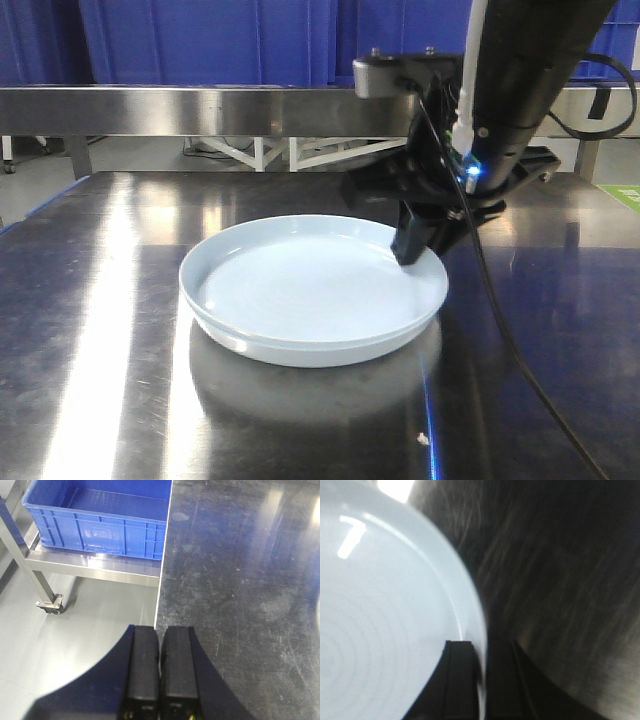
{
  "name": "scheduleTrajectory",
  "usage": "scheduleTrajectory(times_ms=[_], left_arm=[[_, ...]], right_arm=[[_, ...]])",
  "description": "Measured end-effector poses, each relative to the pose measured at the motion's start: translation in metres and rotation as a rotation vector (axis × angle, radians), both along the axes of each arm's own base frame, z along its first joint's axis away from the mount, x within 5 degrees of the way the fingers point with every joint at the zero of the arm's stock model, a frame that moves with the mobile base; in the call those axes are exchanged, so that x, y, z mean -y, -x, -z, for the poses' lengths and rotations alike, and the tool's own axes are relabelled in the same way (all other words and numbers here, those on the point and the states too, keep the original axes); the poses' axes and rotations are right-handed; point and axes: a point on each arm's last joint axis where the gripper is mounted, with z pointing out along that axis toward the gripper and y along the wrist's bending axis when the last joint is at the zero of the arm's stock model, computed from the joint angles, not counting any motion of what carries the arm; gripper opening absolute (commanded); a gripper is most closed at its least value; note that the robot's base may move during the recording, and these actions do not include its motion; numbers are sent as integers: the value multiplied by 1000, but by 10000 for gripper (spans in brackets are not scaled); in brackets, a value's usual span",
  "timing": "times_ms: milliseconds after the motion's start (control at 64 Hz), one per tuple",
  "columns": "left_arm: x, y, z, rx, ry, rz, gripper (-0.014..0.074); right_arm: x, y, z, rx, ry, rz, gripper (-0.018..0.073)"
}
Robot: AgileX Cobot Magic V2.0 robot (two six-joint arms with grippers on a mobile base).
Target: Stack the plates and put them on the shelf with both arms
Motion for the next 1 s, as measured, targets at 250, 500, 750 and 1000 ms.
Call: scheduleTrajectory(times_ms=[250, 500, 750, 1000], left_arm=[[0, 0, 0, 0, 0, 0, 90], [0, 0, 0, 0, 0, 0, 90], [0, 0, 0, 0, 0, 0, 90], [0, 0, 0, 0, 0, 0, 90]], right_arm=[[-1, 1, -25, 100, -56, -5, 55], [27, 16, -91, 338, -159, 31, 57], [89, 51, -119, 452, -172, 174, 57], [140, 114, -123, 552, -162, 317, 57]])
